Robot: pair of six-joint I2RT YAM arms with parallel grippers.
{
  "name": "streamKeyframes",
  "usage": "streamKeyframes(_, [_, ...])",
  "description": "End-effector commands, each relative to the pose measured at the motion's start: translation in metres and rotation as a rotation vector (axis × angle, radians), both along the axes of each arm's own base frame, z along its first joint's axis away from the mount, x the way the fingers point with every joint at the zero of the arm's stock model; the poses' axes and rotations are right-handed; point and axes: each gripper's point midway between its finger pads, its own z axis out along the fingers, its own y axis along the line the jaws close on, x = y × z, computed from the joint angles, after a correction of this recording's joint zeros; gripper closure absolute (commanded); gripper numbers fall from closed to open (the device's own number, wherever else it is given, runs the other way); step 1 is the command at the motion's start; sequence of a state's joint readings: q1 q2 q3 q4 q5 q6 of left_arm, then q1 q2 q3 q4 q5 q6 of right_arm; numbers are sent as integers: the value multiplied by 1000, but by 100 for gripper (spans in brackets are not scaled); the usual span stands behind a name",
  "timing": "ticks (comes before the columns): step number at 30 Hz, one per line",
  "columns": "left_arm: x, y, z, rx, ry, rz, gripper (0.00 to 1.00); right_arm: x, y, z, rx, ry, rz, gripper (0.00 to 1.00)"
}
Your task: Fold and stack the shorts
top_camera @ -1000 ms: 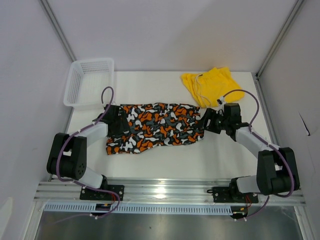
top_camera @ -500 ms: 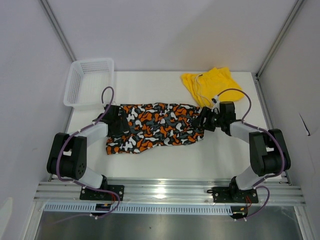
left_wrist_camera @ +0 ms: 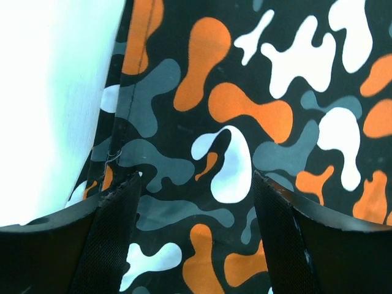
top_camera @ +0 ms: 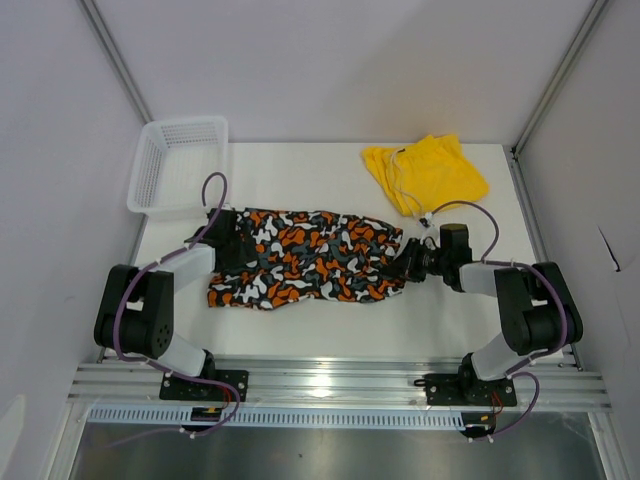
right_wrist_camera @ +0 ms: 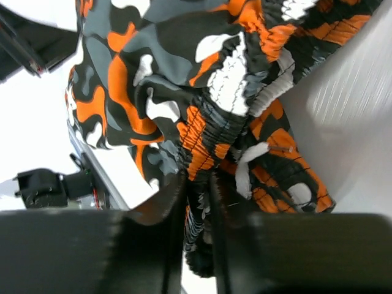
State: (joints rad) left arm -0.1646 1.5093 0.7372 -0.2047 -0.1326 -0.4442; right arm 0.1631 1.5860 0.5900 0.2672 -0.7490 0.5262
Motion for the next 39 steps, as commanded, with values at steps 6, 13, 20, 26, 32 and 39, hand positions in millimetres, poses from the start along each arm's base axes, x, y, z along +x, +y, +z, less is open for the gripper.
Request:
streamKeyframes(6, [5,8,-4,5,4,14,26,-32,5,32,59,-121,55,100])
streamKeyframes(13, [9,12,-11,-15,37,24,29,-85,14,52,3,-266,105,100])
streamKeyframes(20, [10,12,-11,-19,34,22,30,-140,26,54,-43,-378,181,100])
streamKeyframes(26, [9,12,-11,-17,39,20,30,-185,45,52,-47,-368,273,100])
streamKeyframes(32, [9,12,-12,-16,41,20,30,-210,67,33,-193,-419,301,100])
streamKeyframes(39, [9,12,-12,-16,45,18,30,-259,93,26,-358,-669,446,100])
